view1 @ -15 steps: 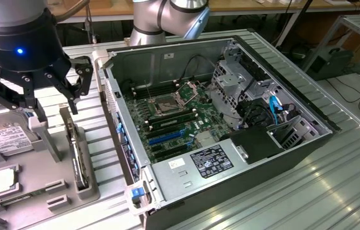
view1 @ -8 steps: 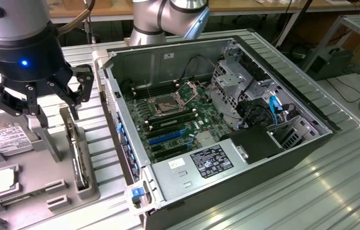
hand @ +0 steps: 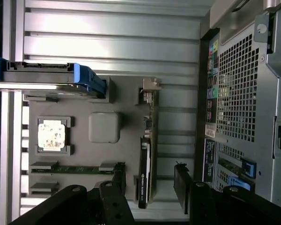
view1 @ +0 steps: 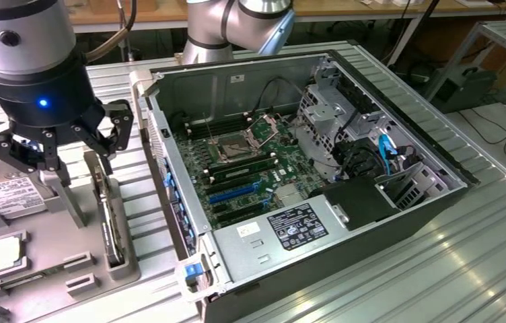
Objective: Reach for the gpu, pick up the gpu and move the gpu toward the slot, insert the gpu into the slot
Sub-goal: 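Pick up the gpu and move the gpu toward the slot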
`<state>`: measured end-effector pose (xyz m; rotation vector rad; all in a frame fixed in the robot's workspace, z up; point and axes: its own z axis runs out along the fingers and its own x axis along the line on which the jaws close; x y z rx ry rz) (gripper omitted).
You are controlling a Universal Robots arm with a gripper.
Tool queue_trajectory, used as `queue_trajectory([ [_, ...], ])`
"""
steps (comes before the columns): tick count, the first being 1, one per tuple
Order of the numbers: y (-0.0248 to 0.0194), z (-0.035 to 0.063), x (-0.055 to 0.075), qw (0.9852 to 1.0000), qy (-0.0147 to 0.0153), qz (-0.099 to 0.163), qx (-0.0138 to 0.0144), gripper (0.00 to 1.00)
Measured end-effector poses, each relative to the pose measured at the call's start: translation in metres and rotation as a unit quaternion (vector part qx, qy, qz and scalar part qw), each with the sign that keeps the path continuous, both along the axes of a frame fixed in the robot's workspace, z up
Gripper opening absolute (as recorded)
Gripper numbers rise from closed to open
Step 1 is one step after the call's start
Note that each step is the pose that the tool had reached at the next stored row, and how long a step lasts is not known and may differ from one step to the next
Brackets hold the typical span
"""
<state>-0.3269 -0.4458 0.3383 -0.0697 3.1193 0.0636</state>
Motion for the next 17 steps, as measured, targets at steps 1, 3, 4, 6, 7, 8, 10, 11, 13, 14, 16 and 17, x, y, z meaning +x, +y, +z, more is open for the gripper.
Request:
queue_trajectory([
  [1,0.0000,-0.0017,0.000,1.0000,0.0000,0.001,0.0000,0.54],
  [3,-0.0001,-0.0056,0.000,1.0000,0.0001,0.002,0.0000,0.54],
  [4,-0.0001,-0.0077,0.000,1.0000,0.0002,0.002,-0.0001,0.54],
  [6,-0.0009,-0.0136,0.000,1.0000,0.0005,0.002,0.0000,0.54],
  [7,-0.0012,-0.0155,0.000,1.0000,0.0006,0.002,0.0000,0.54],
  [8,-0.0014,-0.0176,0.000,1.0000,0.0006,0.002,0.0000,0.54],
  [10,-0.0020,-0.0223,0.000,1.0000,0.0006,0.002,0.0000,0.54],
  [11,-0.0033,-0.0256,0.000,1.0000,0.0007,0.002,0.0000,0.54],
  [13,-0.0065,-0.0300,0.000,1.0000,0.0007,0.002,0.0000,0.54],
  [14,-0.0077,-0.0318,0.000,1.0000,0.0006,0.002,0.0000,0.54],
  [16,-0.0100,-0.0374,0.000,1.0000,0.0006,0.002,0.0000,0.54],
  [17,-0.0106,-0.0393,0.000,1.0000,0.0007,0.002,0.0000,0.54],
])
